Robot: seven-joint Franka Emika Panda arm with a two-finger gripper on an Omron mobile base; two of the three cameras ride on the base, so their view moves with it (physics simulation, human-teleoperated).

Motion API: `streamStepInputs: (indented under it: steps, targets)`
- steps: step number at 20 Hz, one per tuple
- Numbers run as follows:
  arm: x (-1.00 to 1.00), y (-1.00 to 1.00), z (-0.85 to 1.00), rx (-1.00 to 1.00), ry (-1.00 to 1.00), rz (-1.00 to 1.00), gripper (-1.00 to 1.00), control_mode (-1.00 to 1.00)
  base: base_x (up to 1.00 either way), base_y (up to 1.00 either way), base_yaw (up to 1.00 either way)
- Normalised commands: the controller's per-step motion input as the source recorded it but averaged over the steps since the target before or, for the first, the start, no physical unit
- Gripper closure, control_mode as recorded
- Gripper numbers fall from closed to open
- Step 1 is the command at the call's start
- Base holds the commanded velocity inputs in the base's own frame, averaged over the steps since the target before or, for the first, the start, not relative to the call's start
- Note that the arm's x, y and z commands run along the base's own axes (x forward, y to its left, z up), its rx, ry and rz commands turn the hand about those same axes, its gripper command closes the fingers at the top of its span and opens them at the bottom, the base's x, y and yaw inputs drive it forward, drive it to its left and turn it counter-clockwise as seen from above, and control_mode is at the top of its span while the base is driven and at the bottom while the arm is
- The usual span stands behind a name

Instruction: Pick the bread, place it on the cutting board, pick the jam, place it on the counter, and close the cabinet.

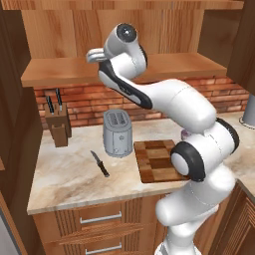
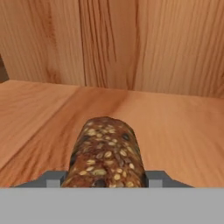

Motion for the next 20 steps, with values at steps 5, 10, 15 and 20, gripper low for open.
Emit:
streamStepInputs:
  steps: [5,10,15,20]
  targets:
    - [-0.66,-0.27,0.07,0.0,0.02,0.0,1.0,-1.0,0.0,0.0,0.0]
    - [-0.6,-0.27,0.03,0.0,0.02,0.0,1.0,-1.0,0.0,0.0,0.0]
    - [-0.59,-0.31,0.03,0.0,0.03,0.0,1.0,-1.0,0.0,0.0,0.0]
    - [-0.59,-0.29,0.0,0.0,0.06,0.0,1.0,-1.0,0.0,0.0,0.0]
